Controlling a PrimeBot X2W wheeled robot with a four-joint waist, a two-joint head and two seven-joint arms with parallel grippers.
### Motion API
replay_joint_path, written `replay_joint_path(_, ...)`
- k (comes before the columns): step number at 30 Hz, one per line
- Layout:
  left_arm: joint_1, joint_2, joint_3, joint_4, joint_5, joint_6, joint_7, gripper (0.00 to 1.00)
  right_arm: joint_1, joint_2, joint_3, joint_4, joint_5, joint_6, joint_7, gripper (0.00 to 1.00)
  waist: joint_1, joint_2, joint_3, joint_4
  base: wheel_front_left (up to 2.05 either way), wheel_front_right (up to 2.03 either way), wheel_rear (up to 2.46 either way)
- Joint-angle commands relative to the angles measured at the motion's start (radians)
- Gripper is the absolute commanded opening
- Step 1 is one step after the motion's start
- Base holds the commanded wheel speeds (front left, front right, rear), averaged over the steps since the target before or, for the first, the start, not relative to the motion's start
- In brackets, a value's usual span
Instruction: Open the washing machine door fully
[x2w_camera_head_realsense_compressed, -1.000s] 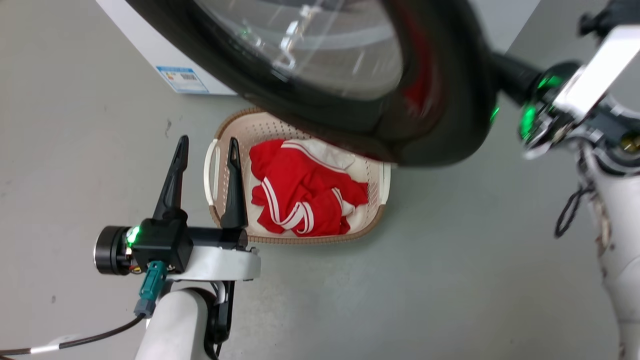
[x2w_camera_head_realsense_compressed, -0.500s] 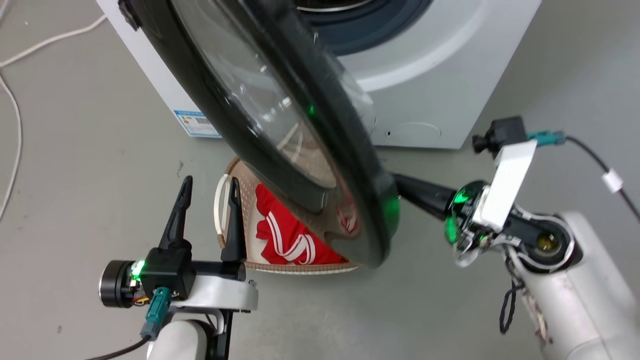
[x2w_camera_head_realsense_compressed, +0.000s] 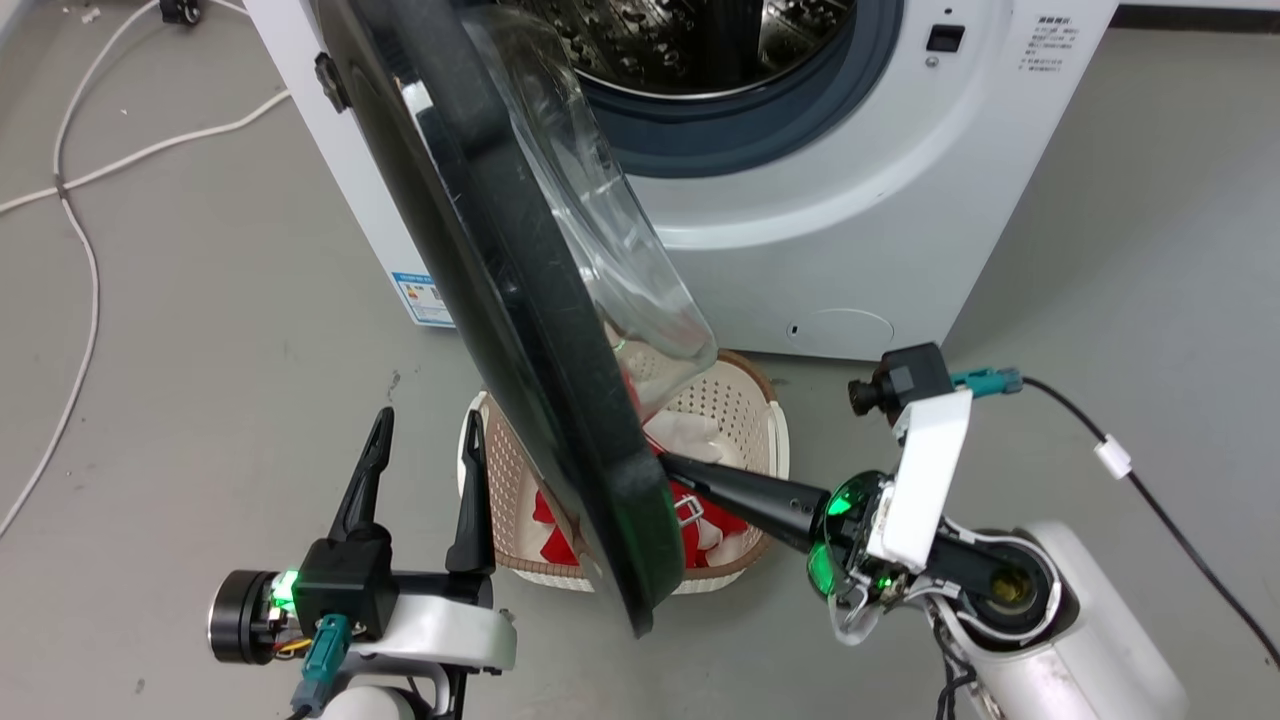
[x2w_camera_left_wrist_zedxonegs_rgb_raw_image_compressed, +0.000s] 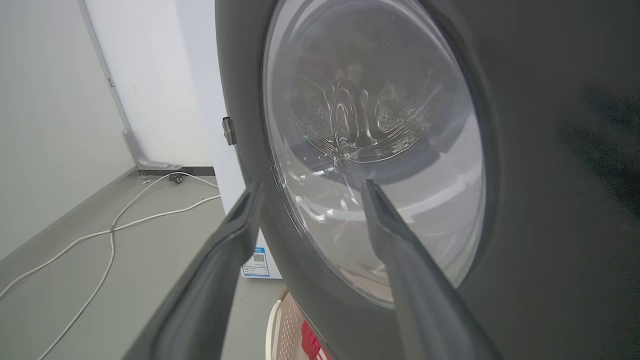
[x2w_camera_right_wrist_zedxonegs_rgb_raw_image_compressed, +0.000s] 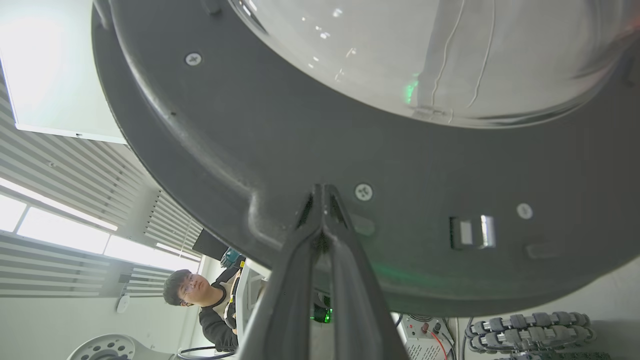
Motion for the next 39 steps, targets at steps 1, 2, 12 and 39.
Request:
replay_joint_path(1, 0.010, -0.001, 0.000, 0.002, 0.003, -0.004, -0.003, 1.00, 0.019, 0.008, 0.006, -0.005, 0.002, 0.000, -0.001, 0.00, 0.0001, 0.0000, -0.007, 0.002, 0.00, 0.00, 0.00)
replay_joint_path(2, 0.014, -0.001, 0.001, 0.002, 0.004, -0.004, -0.003, 1.00, 0.026, 0.010, 0.009, -0.005, 0.004, 0.000, -0.003, 0.00, 0.0001, 0.0000, -0.012, 0.002, 0.00, 0.00, 0.00)
replay_joint_path(12, 0.069, -0.001, 0.018, 0.015, 0.010, -0.008, -0.003, 1.00, 0.099, 0.003, -0.079, -0.060, -0.066, 0.000, -0.174, 0.00, 0.0001, 0.0000, -0.077, -0.021, 0.00, 0.00, 0.00)
replay_joint_path(39, 0.153, -0.001, 0.062, -0.002, 0.014, -0.014, -0.003, 1.00, 0.323, -0.136, -0.323, -0.384, -1.420, 0.000, -1.019, 1.00, 0.0001, 0.0000, -0.163, -0.106, 0.00, 0.00, 0.00)
